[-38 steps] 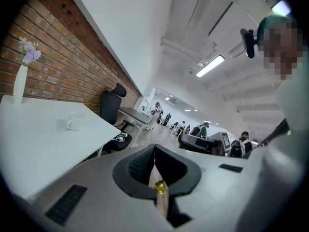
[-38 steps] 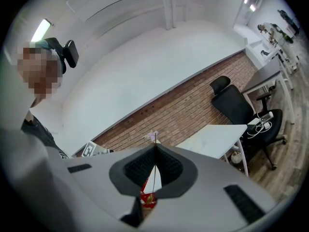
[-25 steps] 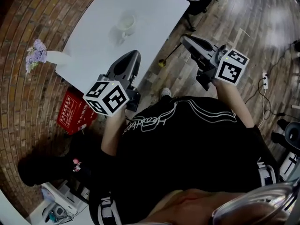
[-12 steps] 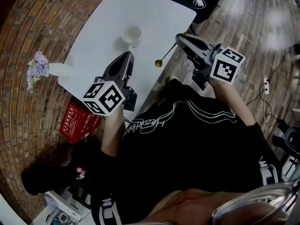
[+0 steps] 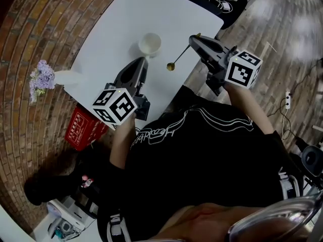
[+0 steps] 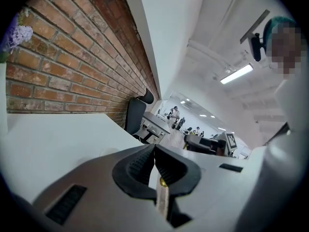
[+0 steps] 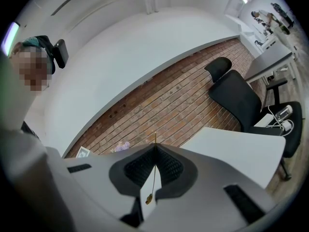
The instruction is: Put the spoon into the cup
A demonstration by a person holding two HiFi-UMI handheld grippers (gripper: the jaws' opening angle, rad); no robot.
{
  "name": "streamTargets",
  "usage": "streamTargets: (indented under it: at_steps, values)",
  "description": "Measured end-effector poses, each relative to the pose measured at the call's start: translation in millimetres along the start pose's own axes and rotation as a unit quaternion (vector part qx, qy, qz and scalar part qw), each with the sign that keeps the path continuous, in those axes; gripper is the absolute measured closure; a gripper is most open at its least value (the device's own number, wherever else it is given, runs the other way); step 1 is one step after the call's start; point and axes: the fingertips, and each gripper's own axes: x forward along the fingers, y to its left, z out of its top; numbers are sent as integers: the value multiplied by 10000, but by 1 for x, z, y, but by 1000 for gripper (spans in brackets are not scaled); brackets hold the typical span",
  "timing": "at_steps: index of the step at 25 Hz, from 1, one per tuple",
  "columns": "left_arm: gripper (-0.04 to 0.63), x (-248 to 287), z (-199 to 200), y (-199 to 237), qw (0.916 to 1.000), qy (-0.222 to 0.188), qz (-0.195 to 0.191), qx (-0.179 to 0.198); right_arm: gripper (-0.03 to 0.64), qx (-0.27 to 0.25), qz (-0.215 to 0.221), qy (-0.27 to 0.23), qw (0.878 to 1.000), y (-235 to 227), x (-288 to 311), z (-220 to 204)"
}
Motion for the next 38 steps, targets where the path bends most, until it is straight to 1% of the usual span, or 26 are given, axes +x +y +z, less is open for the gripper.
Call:
streamTargets:
  at_steps: [10, 18, 25, 31, 38]
  values:
    - [591, 23, 10, 46, 9988, 4, 337, -359, 620, 153, 158, 212, 9995, -36, 62, 15]
    - [591, 32, 4, 78, 9963, 86, 575, -636, 620, 158, 179, 450, 9987, -59, 105, 13]
    - [591, 34, -6, 101, 9936, 183, 736, -832, 620, 211, 164, 748, 9968, -76, 138, -5]
    - [591, 35, -18, 113, 9909, 279, 851, -1003, 620, 185, 135, 909, 9956, -89, 155, -20]
    - [591, 37, -32, 128, 9879, 366, 932, -1186, 620, 268, 90, 1085, 9937, -107, 166, -45]
